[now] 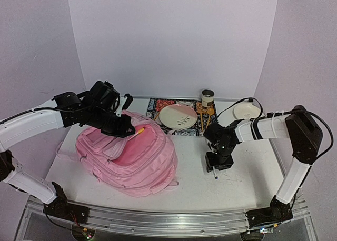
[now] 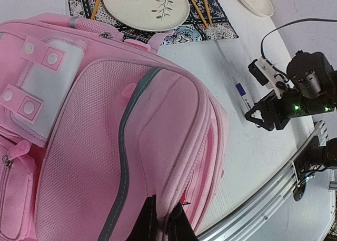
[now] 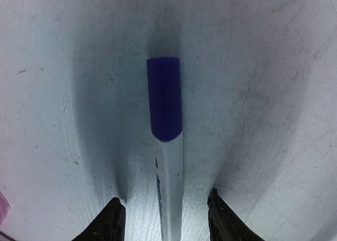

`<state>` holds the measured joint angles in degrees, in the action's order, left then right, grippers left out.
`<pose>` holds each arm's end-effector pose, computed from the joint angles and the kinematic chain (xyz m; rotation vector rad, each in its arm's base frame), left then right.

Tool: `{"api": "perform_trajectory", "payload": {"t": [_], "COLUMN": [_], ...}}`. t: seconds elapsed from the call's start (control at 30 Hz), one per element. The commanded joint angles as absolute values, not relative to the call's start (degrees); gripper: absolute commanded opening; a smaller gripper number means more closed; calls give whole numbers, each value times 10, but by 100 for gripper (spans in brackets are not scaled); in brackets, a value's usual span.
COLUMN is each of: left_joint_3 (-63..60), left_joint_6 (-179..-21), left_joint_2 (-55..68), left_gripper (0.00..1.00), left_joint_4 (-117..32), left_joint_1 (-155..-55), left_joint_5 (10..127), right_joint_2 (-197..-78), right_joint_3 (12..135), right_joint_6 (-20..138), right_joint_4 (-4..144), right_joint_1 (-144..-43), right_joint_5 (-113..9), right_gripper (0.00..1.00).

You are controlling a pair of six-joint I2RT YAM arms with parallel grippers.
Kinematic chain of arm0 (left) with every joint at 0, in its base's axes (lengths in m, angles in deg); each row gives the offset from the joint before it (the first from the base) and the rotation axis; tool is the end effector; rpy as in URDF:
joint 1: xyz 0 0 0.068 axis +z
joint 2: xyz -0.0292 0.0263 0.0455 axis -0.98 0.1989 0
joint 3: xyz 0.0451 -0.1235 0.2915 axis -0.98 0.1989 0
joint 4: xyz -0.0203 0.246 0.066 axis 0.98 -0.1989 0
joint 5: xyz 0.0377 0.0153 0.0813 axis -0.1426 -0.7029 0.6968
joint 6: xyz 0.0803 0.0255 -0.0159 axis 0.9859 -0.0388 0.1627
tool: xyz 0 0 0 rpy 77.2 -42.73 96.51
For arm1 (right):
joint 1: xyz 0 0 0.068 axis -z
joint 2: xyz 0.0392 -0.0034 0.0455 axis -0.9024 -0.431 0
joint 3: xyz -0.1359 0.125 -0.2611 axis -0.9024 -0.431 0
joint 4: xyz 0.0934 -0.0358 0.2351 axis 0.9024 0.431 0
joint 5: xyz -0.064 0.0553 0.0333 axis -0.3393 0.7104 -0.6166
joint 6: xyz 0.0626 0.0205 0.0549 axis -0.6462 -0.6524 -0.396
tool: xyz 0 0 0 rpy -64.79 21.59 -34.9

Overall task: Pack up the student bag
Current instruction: Pick up the pen from the center of the board.

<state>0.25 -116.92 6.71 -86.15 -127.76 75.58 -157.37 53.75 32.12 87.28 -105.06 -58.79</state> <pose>0.1864 -0.2189 0.3430 0.4602 2.4583 -0.6362 0.2704 0.2336 0.1615 -0.1710 2.7382 0.4194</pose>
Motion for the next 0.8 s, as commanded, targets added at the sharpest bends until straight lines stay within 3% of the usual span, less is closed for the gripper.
{"api": "perform_trajectory", "payload": {"t": [0.0,0.33,0.57,0.77], "left_joint_3": [-12,-11,-12,-17], "left_joint_6": [-1174,-1173,-1174,-1174], "left_joint_2": [31,26,32,33], "left_gripper": [0,0,0,0], "left_joint_4": [-812,-811,-812,-811], "left_joint_1": [-1280,-1280,-1280,-1280], "left_joint_5": [763,763,763,761], "right_joint_2": [-1604,-1648,-1640,-1567], "right_joint_3": [567,581,579,554], "right_joint_6": [328,320,321,307], "right_joint_4": [892,900,881,861], "right_joint_1": [-1046,-1046,-1046,-1046], "right_joint_5": [-580,-598,-575,-547], "right_gripper": [50,37,11,0]}}
